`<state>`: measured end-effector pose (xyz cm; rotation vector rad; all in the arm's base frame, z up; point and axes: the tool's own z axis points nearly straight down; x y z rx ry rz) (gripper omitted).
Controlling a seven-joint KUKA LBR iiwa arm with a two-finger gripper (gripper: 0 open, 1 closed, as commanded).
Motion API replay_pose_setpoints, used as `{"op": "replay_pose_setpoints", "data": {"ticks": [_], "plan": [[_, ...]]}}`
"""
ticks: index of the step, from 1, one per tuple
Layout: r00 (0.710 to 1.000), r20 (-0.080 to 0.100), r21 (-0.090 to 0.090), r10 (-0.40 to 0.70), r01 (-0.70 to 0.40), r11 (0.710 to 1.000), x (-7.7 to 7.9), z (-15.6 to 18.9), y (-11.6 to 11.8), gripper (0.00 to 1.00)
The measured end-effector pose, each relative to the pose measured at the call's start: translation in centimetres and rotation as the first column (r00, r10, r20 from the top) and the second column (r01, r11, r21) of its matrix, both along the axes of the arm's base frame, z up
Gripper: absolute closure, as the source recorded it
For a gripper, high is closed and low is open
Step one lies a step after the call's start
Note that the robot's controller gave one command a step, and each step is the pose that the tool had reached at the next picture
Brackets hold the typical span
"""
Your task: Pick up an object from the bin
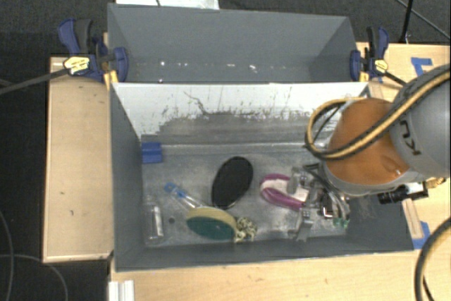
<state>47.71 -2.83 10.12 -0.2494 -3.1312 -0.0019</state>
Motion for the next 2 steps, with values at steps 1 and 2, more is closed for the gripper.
{"op": "replay_pose_setpoints", "data": {"ticks": [1, 2], "plan": [[0.984, 0.004, -0.001, -0.178, 0.178, 0.984, 0.3, 0.4, -0.6, 0.0], [0.941, 0.009, 0.002, -0.339, 0.339, 0.941, 0.4, -2.9, -1.5, 0.0]]}}
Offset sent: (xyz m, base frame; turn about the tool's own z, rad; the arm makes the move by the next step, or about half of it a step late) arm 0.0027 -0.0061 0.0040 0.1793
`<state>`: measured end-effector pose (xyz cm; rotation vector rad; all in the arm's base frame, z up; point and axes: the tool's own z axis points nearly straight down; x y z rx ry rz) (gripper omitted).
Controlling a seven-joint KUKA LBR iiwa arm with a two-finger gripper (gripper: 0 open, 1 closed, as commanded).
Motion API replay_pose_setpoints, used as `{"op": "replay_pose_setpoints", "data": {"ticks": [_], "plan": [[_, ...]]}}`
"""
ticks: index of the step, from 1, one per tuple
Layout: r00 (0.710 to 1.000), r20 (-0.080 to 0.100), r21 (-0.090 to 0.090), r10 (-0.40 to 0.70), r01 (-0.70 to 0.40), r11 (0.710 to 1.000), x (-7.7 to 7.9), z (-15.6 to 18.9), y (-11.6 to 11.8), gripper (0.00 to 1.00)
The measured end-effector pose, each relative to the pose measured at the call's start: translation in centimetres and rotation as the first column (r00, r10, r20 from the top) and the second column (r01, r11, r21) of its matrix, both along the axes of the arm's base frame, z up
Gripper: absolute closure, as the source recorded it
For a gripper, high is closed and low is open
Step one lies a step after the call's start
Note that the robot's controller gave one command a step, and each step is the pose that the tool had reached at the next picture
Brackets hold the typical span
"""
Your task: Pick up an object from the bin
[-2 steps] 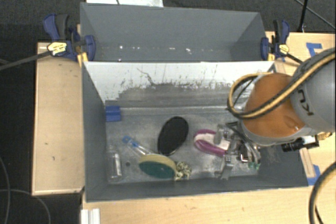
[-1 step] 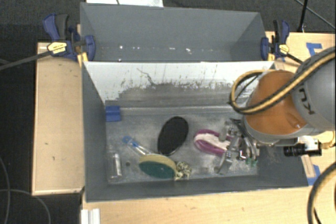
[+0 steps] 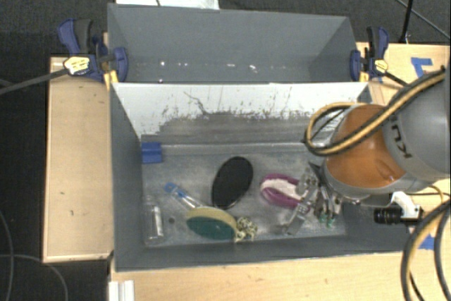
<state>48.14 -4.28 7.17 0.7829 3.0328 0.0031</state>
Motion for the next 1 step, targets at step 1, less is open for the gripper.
{"op": "replay_pose_setpoints", "data": {"ticks": [1], "plan": [[0.999, -0.003, -0.002, 0.053, -0.053, 0.999, -0.15, 0.05, 2.54, 0.0]]}}
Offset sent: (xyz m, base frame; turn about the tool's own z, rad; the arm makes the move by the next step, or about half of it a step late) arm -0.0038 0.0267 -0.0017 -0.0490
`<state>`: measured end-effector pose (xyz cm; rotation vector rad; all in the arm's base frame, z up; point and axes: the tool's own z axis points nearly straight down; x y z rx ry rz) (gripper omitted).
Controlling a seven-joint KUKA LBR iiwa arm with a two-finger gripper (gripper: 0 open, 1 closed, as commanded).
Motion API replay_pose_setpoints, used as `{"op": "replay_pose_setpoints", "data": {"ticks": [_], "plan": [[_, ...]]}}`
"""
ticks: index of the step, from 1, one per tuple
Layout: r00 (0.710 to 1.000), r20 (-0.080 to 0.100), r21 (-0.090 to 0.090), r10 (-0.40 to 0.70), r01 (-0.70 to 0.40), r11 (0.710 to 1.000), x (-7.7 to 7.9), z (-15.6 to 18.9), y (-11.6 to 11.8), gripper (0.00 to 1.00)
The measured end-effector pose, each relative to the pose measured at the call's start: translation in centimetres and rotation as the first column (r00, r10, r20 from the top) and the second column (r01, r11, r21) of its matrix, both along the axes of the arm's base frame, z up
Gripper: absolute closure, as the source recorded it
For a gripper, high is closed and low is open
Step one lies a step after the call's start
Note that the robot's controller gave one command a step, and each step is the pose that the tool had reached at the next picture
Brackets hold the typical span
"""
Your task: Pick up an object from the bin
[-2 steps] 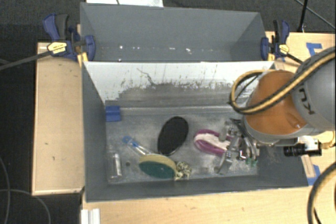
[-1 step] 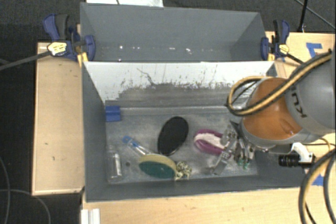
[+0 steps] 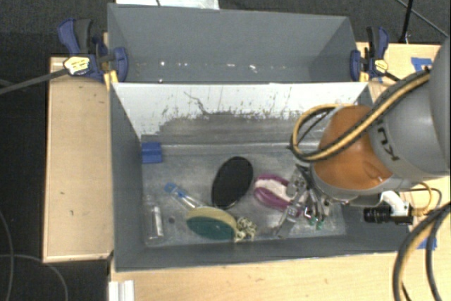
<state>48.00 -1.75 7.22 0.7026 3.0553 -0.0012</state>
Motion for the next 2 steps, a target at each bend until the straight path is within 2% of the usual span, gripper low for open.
{"op": "replay_pose_setpoints", "data": {"ticks": [1, 2], "plan": [[1.0, 0.013, -0.002, 0.0, 0.0, 1.0, 0.3, 0.3, -0.1, 1.0], [1.0, 0.0, 0.002, 0.008, -0.008, 1.0, 0.5, 6.4, -0.2, 1.0]]}}
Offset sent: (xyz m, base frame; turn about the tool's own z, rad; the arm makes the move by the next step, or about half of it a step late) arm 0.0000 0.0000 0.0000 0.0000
